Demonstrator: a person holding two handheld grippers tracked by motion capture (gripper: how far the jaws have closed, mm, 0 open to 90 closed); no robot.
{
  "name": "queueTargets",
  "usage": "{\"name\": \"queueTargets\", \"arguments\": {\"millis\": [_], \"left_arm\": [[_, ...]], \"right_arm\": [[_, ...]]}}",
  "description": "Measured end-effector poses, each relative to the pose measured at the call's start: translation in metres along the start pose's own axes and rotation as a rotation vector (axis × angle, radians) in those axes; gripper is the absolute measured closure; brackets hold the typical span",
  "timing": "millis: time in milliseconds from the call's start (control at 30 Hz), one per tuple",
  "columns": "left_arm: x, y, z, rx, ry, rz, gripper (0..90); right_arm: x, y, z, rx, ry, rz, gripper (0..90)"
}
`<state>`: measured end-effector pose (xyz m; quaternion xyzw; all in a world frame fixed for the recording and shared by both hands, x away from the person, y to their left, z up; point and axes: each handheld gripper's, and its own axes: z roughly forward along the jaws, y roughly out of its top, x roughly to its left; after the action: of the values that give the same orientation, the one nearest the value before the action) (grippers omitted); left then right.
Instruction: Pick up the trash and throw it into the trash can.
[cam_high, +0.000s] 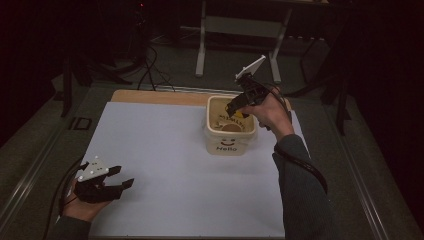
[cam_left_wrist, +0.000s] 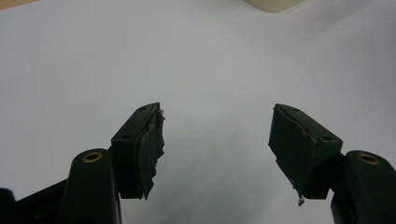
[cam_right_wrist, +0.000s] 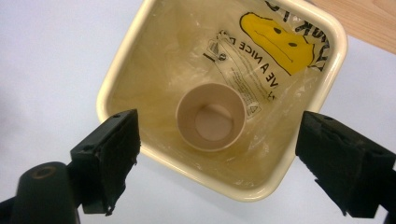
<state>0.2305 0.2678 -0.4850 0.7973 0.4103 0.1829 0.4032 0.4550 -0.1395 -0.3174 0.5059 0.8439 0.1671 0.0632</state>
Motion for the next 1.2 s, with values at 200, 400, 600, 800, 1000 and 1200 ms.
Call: {"name": "queueTargets", "arguments": {"millis": [200,400,600,800,1000,1200], "left_arm": [[0.000,0.000,0.000,0.000,0.001,0.000,35.1],[0.000,0.000,0.000,0.000,0.001,-0.001,35.1],[0.000,0.000,0.000,0.000,0.000,-0.002,35.1],[0.001,-0.001,-0.001,-0.005,0.003,-0.008,35.1],[0.001,-0.001,-0.001,-0.005,0.002,-0.010,35.0],[0.002,-0.001,-0.001,-0.005,0.004,-0.012,35.1]], "right_arm": [[-0.001,-0.003,-0.005,-0.018,0.007,-0.021,14.8],[-0.003,-0.007,-0.007,-0.028,0.003,-0.064,15.4],[-0.008,-0.014,-0.009,-0.034,0.006,-0.086,15.4],[-0.016,-0.024,-0.012,-0.050,0.006,-0.103,15.4],[-0.026,-0.037,-0.015,-0.065,-0.003,-0.122,15.4],[-0.031,-0.053,-0.016,-0.082,-0.022,-0.165,15.4]]}}
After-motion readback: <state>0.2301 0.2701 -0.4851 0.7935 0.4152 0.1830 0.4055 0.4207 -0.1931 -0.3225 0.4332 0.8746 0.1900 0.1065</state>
